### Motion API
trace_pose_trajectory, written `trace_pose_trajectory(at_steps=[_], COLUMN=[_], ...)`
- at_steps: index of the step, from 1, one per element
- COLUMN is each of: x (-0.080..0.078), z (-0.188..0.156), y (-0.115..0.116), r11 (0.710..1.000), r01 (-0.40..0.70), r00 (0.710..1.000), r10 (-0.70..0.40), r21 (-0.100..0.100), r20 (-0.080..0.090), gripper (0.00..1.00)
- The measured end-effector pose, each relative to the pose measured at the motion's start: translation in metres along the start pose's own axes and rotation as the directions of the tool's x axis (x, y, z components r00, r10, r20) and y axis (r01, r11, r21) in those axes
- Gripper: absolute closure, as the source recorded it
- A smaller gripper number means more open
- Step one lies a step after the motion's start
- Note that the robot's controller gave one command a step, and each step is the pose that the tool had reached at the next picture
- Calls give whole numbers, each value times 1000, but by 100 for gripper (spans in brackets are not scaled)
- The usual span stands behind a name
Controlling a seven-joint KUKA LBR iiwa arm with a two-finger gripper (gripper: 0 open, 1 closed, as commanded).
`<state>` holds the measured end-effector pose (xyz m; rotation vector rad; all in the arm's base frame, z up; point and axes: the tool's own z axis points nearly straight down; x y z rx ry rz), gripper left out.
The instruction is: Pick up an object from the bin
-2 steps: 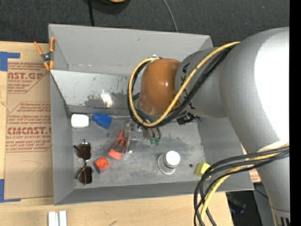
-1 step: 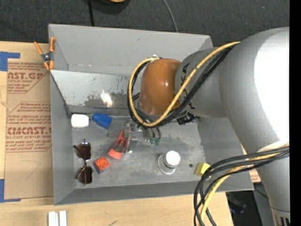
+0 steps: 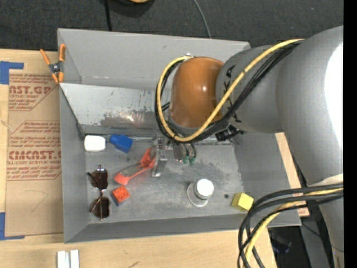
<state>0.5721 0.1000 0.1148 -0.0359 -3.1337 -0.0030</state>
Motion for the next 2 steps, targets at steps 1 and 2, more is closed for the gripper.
trace_pose_trajectory(at_steps=[1,2], x=[-3,-4], z=[-52,-200], y=[8,-10], r11=[1000,999], r01=[-19,-38], r00=[1000,999], r10=[19,38], r21=[-3,-1], r20=[10,4], gripper=[100,100])
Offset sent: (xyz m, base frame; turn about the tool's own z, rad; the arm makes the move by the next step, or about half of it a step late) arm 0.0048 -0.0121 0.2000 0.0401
